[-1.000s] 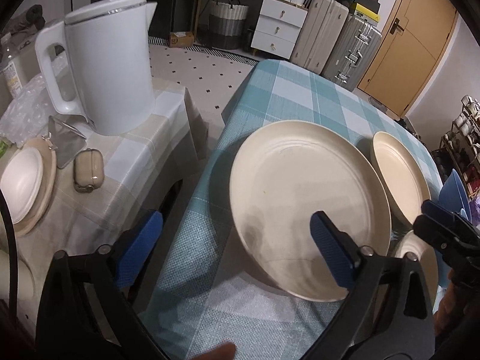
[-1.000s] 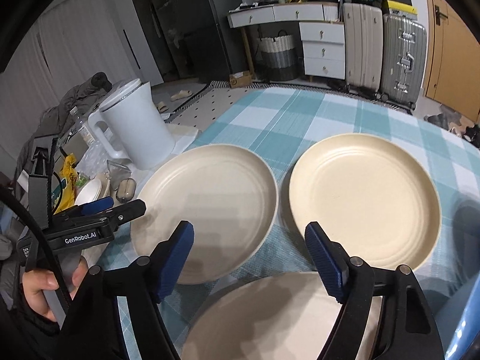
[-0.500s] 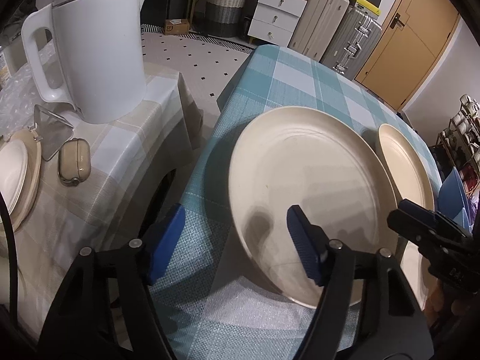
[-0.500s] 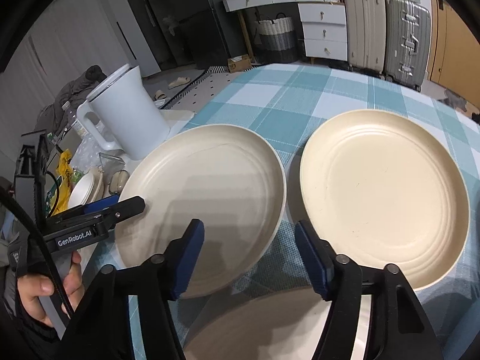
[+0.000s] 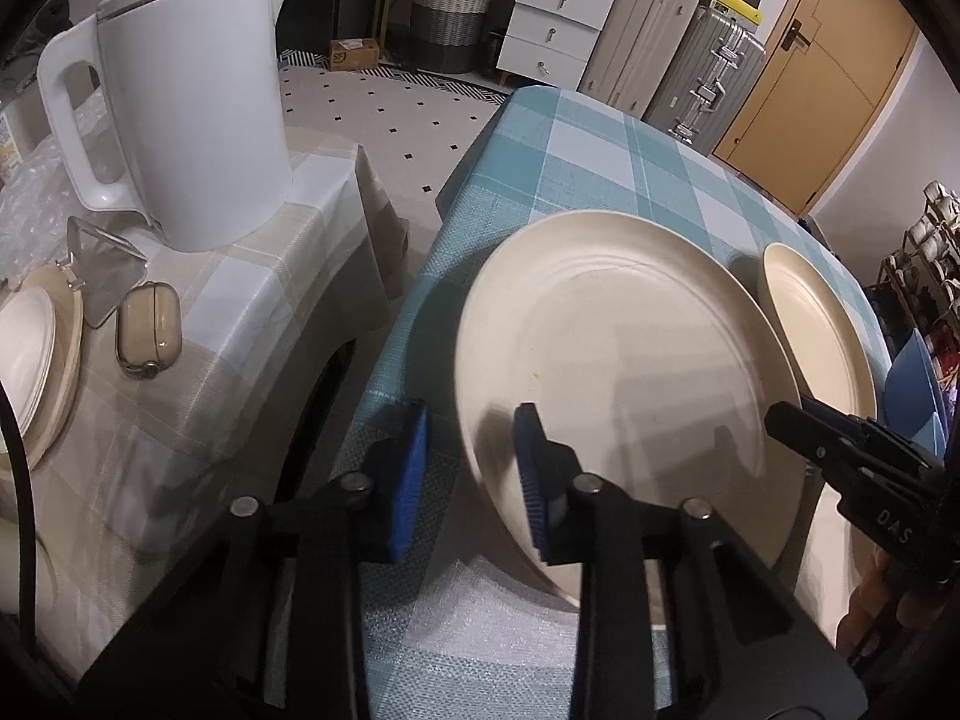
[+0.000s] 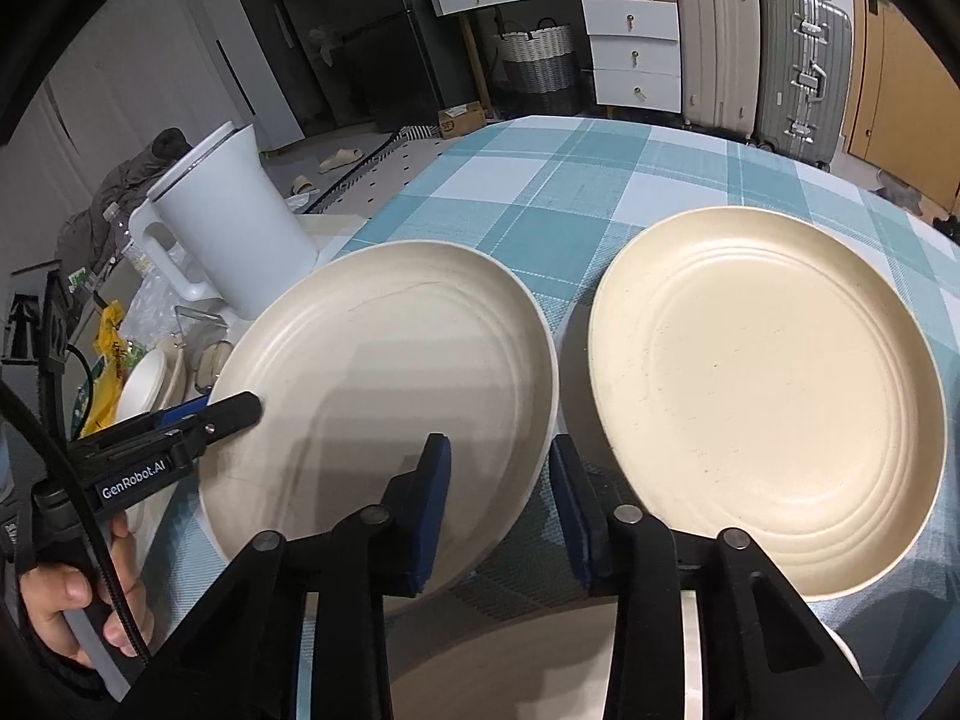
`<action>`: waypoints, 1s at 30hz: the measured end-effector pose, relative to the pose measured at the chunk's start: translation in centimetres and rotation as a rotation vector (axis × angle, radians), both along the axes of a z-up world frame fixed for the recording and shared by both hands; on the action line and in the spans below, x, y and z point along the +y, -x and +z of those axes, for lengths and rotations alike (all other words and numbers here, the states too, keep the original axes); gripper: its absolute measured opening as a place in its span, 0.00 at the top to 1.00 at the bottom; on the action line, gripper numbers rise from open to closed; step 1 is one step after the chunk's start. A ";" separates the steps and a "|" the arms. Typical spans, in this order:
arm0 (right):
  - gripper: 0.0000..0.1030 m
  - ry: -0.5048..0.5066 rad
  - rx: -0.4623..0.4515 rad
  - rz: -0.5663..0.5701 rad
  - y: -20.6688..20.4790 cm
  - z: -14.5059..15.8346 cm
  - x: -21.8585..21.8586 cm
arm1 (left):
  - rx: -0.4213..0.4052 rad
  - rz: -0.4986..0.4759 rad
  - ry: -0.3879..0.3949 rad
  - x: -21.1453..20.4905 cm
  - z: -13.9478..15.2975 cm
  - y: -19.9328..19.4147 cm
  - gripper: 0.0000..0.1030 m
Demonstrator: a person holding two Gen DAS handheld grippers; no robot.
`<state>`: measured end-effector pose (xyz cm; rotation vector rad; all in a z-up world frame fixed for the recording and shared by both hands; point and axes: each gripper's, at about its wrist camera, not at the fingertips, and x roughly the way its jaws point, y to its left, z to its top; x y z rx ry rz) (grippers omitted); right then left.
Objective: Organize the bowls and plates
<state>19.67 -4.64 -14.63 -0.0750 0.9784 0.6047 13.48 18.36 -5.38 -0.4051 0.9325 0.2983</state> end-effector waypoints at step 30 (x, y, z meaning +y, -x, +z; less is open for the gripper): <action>0.79 0.034 -0.151 -0.021 3.7 3.7 -1.1 | -0.099 -0.026 -0.080 -2.2 4.6 2.4 0.87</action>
